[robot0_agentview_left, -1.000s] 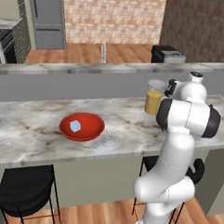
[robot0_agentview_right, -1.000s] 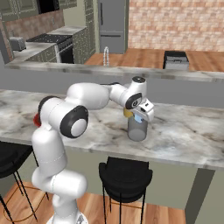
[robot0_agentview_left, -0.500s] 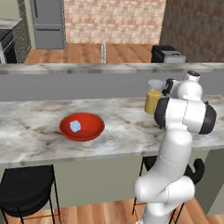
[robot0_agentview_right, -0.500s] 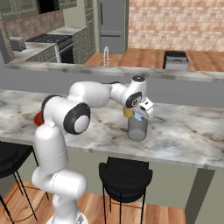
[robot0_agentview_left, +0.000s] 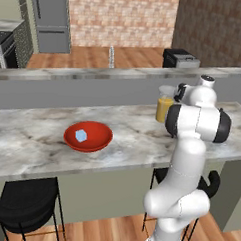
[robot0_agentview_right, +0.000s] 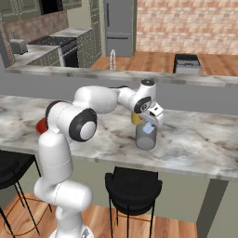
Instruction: There are two ice cubes in the ice bowl. Place both ice cubes in the glass cup.
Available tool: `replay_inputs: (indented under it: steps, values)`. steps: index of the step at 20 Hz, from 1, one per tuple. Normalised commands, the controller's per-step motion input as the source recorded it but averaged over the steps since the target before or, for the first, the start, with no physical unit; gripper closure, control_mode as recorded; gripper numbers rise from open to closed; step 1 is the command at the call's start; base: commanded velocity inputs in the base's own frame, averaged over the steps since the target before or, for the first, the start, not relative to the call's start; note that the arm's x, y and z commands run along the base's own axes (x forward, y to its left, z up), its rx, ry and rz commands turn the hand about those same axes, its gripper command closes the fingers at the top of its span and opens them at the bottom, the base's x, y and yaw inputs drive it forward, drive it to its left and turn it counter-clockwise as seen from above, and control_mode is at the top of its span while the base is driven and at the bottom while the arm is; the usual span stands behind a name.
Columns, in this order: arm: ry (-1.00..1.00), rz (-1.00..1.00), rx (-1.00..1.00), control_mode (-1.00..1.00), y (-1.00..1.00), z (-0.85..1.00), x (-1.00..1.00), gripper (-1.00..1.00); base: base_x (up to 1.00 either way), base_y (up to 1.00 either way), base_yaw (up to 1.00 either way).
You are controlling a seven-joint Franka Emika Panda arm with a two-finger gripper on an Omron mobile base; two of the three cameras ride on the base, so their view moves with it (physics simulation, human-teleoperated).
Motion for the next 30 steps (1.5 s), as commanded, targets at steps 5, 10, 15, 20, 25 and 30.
replay_inputs:
  steps: [5,10,15,20,25,30]
  values:
    - [-0.02,0.0,0.0,-1.0,0.0,0.03,-0.02,-1.0,0.0,0.0,0.0]
    - [-0.06,0.0,0.0,-1.0,0.26,0.14,-0.6,-1.0,0.0,0.0,0.0]
    - [-0.02,0.0,0.0,-1.0,0.48,0.26,-0.61,-1.0,0.0,0.0,0.0]
    - [-0.02,0.0,0.0,-1.0,0.49,0.3,-0.6,-1.0,0.0,0.0,0.0]
    - [-0.03,0.0,0.0,-1.0,0.47,0.55,-0.34,-1.0,0.0,0.0,0.0]
    - [-0.01,0.03,0.0,-1.0,0.58,0.62,-0.21,-1.0,0.0,0.0,0.0]
